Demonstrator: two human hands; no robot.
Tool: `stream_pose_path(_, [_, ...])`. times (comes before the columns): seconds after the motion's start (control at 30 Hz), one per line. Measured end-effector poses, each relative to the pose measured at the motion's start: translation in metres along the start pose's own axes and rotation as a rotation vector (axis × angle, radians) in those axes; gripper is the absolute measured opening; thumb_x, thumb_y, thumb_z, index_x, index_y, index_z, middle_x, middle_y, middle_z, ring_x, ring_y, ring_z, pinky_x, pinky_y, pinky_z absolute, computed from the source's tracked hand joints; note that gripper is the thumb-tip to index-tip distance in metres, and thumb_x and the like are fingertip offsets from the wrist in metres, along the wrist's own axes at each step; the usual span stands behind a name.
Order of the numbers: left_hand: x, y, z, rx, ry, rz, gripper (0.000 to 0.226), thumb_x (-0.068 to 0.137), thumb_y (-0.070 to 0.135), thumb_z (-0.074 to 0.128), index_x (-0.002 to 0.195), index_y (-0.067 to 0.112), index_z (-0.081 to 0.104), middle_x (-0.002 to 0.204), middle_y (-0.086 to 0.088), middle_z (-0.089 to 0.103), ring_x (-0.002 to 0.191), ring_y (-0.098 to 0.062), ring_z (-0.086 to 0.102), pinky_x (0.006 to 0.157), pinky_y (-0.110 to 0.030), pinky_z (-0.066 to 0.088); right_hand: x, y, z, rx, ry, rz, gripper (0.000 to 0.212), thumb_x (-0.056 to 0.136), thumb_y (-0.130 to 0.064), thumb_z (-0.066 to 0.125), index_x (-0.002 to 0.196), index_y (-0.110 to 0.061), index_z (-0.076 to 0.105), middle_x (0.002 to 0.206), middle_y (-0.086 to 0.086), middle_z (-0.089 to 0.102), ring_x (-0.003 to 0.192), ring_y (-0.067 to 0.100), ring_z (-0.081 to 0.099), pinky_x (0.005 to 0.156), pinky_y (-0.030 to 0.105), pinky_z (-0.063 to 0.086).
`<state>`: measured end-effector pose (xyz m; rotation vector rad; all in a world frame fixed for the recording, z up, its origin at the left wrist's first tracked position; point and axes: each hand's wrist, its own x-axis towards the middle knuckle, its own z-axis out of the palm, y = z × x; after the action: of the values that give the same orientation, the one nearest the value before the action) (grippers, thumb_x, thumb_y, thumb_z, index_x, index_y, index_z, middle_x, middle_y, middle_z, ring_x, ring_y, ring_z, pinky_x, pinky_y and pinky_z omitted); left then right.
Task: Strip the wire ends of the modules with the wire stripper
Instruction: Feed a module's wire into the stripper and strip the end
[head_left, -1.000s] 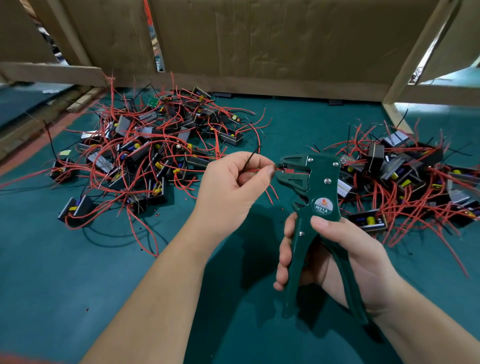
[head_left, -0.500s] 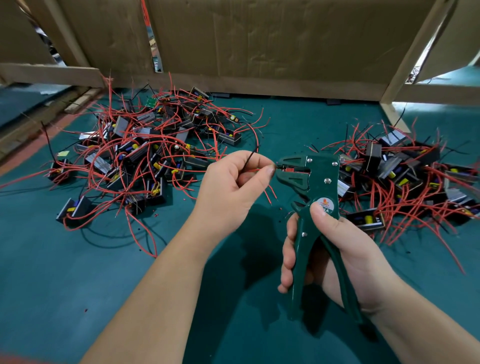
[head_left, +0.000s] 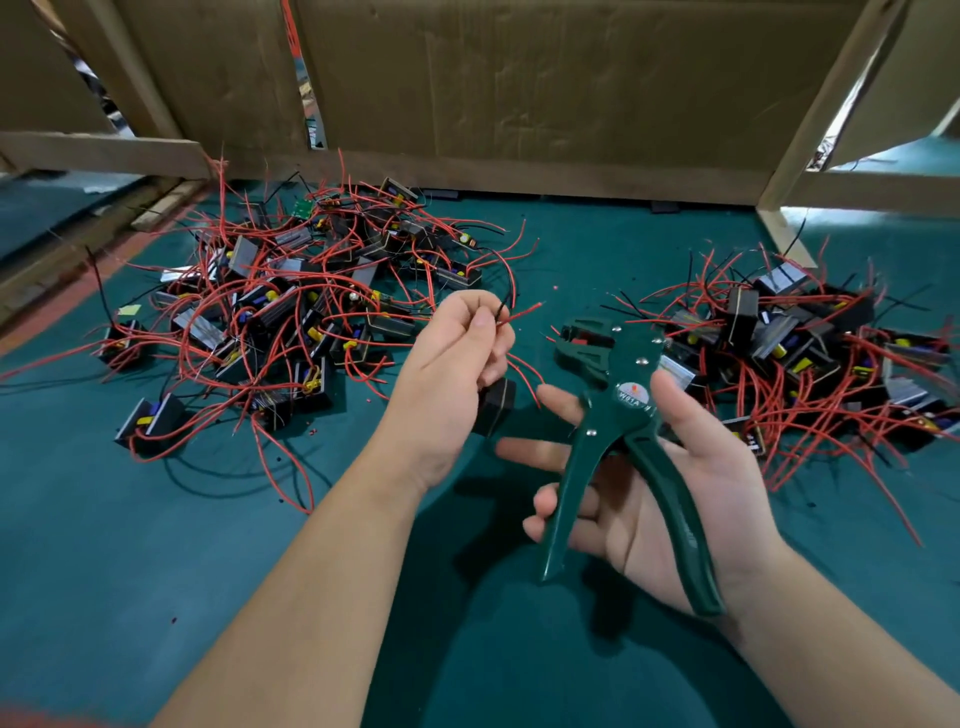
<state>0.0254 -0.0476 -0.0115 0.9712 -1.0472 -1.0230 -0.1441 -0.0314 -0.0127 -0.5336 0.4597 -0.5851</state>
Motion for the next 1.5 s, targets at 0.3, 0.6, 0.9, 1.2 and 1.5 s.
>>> stream_pose_path(0.3, [-0.015, -0.001, 0.014, -0.209, -0.297, -0.05, 0.008, 0.092, 0.011, 0.041, 0.093, 0.016, 0.047, 0.063, 0.003, 0.057, 0.072, -0.015, 0.056, 0.054, -0.024, 0.051, 0.003, -0.007, -0.004, 0.0, -0.062, -0.026, 0.062, 0.075, -0.066, 0.05, 0.102, -0.013, 0.07, 0.097, 0.013, 0.068, 0.068, 0.033, 0.064, 0.073, 0.044, 0.055])
stream_pose_path(0.6, [-0.016, 0.002, 0.014, 0.038, -0.177, 0.116, 0.027, 0.072, -0.001, 0.041, 0.091, 0.018, 0.044, 0.076, -0.001, 0.063, 0.079, -0.016, 0.058, 0.074, -0.028, 0.046, 0.001, -0.006, -0.005, -0.128, -0.037, -0.183, 0.058, 0.068, -0.055, 0.069, 0.108, -0.013, 0.071, 0.103, 0.01, 0.068, 0.07, 0.034, 0.066, 0.071, 0.048, 0.055])
stream_pose_path(0.9, [-0.016, -0.008, 0.015, 0.592, -0.13, -0.08, 0.05, 0.059, 0.02, 0.05, 0.106, 0.028, 0.037, 0.114, -0.008, 0.039, 0.107, -0.028, 0.046, 0.093, -0.05, 0.044, 0.001, -0.009, -0.004, -0.083, -0.057, 0.074, 0.071, 0.072, -0.056, 0.064, 0.127, -0.011, 0.06, 0.089, 0.015, 0.065, 0.067, 0.035, 0.064, 0.071, 0.047, 0.056])
stream_pose_path(1.2, [-0.018, -0.006, 0.012, 0.372, -0.237, 0.105, 0.058, 0.069, -0.002, 0.056, 0.111, 0.028, 0.03, 0.096, 0.004, 0.036, 0.073, 0.007, 0.049, 0.068, -0.009, 0.043, -0.001, -0.012, -0.006, -0.12, -0.112, -0.016, 0.073, 0.069, -0.053, 0.074, 0.123, -0.006, 0.061, 0.091, 0.018, 0.062, 0.069, 0.038, 0.064, 0.071, 0.05, 0.053])
stream_pose_path(1.5, [-0.017, -0.008, 0.003, 0.633, -0.212, 0.207, 0.065, 0.07, 0.039, 0.062, 0.125, 0.03, 0.029, 0.12, -0.002, 0.038, 0.111, -0.015, 0.046, 0.097, -0.016, 0.035, 0.0, -0.015, -0.013, -0.451, 0.131, -0.28, 0.075, 0.061, -0.04, 0.079, 0.125, -0.007, 0.058, 0.093, 0.019, 0.069, 0.067, 0.037, 0.063, 0.063, 0.052, 0.055])
